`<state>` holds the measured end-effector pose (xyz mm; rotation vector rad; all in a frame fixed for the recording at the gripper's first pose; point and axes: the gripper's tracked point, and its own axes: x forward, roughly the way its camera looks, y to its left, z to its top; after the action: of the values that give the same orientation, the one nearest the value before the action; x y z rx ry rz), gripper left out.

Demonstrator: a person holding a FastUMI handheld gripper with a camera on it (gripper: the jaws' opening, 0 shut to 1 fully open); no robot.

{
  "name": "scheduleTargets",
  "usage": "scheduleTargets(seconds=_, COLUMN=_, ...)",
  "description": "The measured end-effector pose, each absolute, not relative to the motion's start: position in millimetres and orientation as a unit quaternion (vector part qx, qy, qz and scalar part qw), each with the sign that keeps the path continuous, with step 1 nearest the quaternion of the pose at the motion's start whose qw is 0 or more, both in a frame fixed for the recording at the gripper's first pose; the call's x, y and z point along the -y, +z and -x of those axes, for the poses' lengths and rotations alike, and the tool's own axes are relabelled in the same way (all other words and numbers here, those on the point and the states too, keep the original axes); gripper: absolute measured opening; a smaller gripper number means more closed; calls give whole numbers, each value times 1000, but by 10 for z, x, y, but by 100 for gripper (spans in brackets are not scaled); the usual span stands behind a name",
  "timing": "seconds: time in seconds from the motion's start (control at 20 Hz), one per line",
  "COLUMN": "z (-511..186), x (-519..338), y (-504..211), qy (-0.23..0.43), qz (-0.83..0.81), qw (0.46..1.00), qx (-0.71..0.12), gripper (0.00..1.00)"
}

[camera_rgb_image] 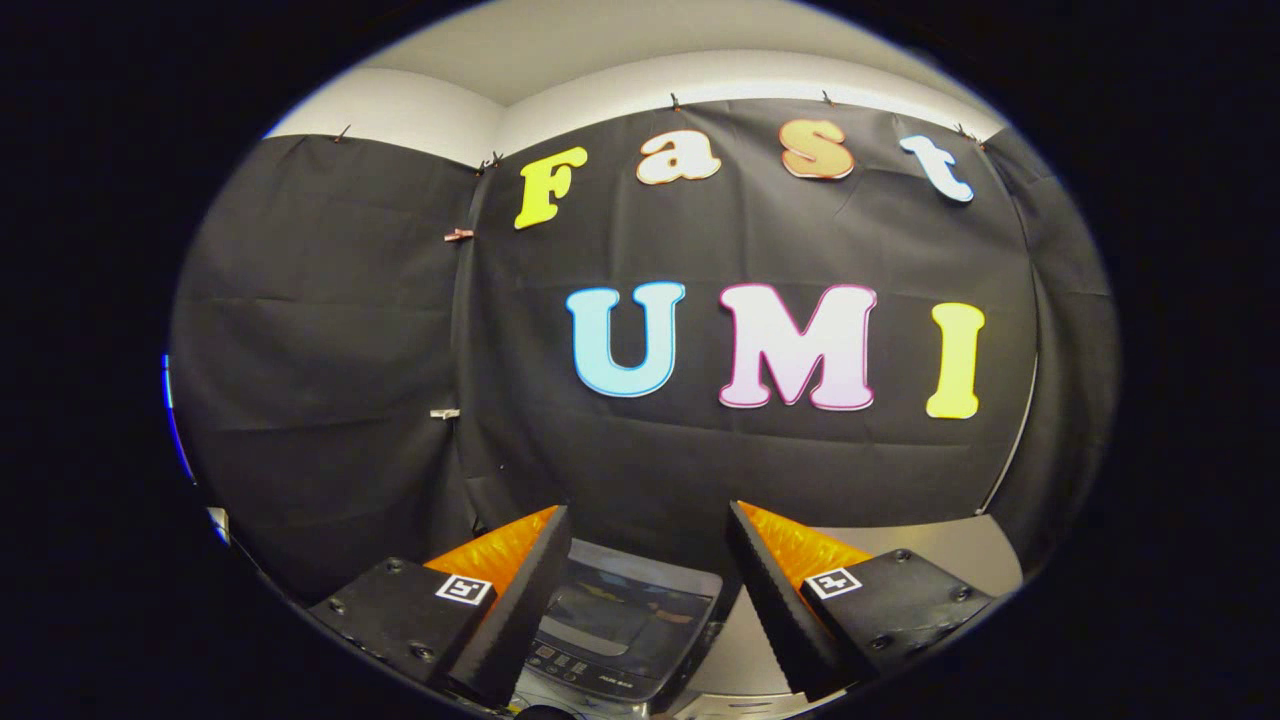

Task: Put the clothes into the washing machine and then close the washing machine lid.

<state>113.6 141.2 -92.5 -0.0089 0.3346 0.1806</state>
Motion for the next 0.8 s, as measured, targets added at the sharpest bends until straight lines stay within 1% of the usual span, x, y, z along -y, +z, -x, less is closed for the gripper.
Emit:
scheduleTargets(seconds=0.35, z=-808, x=-807, y=-510, qy=56, qz=29, qw=989, qx=-137, gripper=98)
scheduleTargets(seconds=0.8, z=-423, x=-111, y=-185, qy=5, qz=31, qw=994, qx=-106, gripper=99)
